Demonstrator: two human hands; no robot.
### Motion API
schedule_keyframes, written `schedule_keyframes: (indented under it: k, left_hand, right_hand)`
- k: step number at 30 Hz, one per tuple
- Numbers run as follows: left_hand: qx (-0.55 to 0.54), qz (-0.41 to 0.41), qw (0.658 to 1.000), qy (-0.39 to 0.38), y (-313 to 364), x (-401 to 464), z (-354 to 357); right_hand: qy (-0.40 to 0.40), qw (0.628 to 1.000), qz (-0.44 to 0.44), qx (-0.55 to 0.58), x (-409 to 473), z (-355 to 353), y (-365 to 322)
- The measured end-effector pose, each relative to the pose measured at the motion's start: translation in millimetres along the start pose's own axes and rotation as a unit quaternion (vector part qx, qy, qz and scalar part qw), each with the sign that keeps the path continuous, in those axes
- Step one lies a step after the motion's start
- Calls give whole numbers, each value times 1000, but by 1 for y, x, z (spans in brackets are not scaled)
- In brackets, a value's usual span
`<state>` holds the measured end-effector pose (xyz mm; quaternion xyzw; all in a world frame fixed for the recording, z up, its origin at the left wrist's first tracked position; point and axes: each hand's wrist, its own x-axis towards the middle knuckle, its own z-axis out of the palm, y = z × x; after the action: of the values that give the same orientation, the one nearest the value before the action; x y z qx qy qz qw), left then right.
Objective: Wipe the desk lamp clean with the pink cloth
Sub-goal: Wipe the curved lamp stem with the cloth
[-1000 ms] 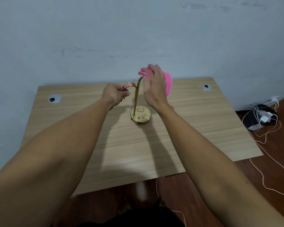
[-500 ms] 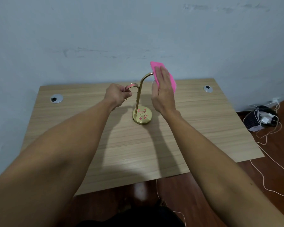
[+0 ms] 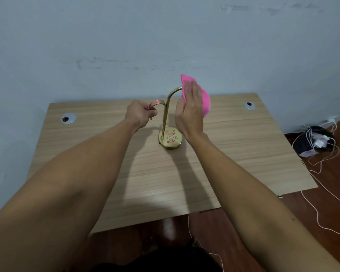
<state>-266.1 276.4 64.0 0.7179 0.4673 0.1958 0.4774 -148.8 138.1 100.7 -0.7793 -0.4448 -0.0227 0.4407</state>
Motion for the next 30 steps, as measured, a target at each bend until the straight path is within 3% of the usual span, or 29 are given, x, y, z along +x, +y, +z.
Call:
schedule_keyframes:
  k: [4,5,6,9,11,14,19,22,26,28,30]
  left_hand:
    - [-3,3,1000,5,2,-4,2]
    - [-1,4,1000,5,3,-6,1]
    - [3,3,1000,4,4,-7,1]
    - [14,-1,1000,3,7,-9,0]
    - [19,-2,1000,0,8,-11,-1]
    - [22,1,1000,-1,9,-12,-2]
    - [20,2,1000,-10,8,-11,-4]
    - [20,-1,1000,-6,9,-11,-4]
    - [27,-10,1000,-2,9,-12,-3]
    - [23,-11,1000,3,9,-12,-4]
    - [21,-10,1000,4,10,-13,-3]
  right_hand:
    - [-41,973,-199,-112,-9,9,10]
    - [-36,970,-214,-113,-9,10,12]
    - [-21,976,-192,-97,-9,9,12]
    - [48,999,-18,-2,-3,1,0]
    - [70,997,17,5,2,-3,-3]
    - [36,993,-82,-76,1,-4,-2]
    - [-16,937,-282,-207,0,-1,19]
    - [8,953,-251,-169,2,-8,19]
    - [62,992,-56,-89,3,-12,-3]
    - [45,988,-88,-119,3,-10,-6]
    - [12,968,-178,-179,1,-5,1]
